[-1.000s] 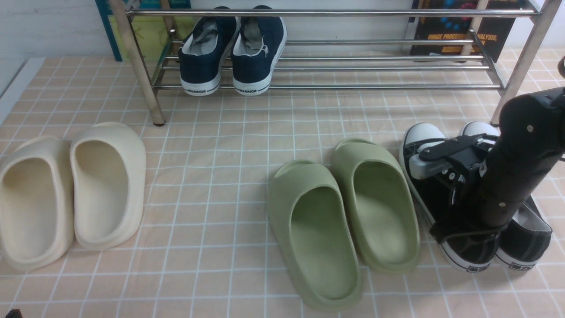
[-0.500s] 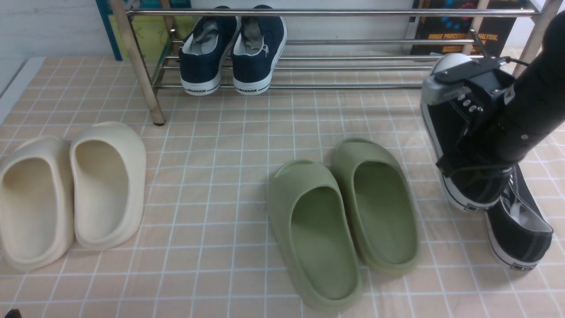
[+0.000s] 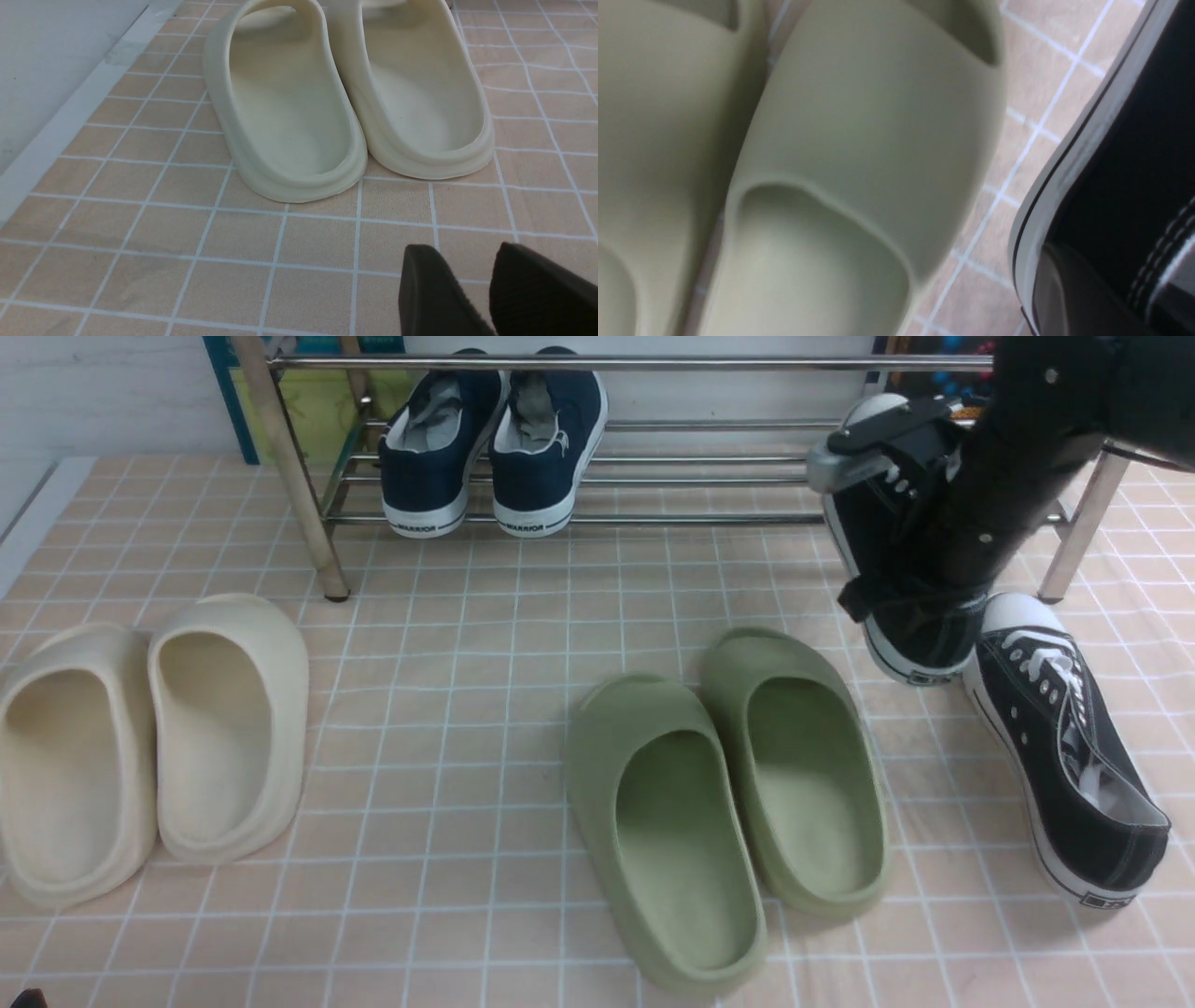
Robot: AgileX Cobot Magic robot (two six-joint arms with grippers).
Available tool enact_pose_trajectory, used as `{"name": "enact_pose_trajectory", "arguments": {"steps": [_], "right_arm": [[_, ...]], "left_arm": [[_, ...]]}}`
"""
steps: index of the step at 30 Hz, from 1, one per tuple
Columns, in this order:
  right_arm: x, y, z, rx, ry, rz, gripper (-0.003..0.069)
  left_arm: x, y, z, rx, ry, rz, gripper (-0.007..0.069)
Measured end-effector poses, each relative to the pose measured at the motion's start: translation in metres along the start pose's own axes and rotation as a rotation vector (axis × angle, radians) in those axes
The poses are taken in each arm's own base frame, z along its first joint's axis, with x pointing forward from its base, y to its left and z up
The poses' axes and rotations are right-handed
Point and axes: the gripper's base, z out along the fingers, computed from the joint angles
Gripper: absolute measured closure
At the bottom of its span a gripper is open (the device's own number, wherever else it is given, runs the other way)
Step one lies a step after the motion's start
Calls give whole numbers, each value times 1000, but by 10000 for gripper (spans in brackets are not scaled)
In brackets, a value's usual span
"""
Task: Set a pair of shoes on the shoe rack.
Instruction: Use the right arm to put a shoe into the shoe rack
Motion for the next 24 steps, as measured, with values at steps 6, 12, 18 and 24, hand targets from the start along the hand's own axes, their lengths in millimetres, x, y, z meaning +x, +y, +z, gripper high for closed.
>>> {"name": "enact_pose_trajectory", "arguments": {"steps": [6,12,18,24], "right_arm": [[-32,-7,23,18,-29,-10,653],[-55,-12,40,34,-65,-17,653],[-71,-17,54,72,-106,-35,653],[-72,-17,54,84,-108,-26,620]], "left_arm": [[0,0,0,0,0,0,388],[0,0,0,0,1,1,388],[0,0,0,-2,1,6,388],[0,0,0,-3,0,9,388]]}}
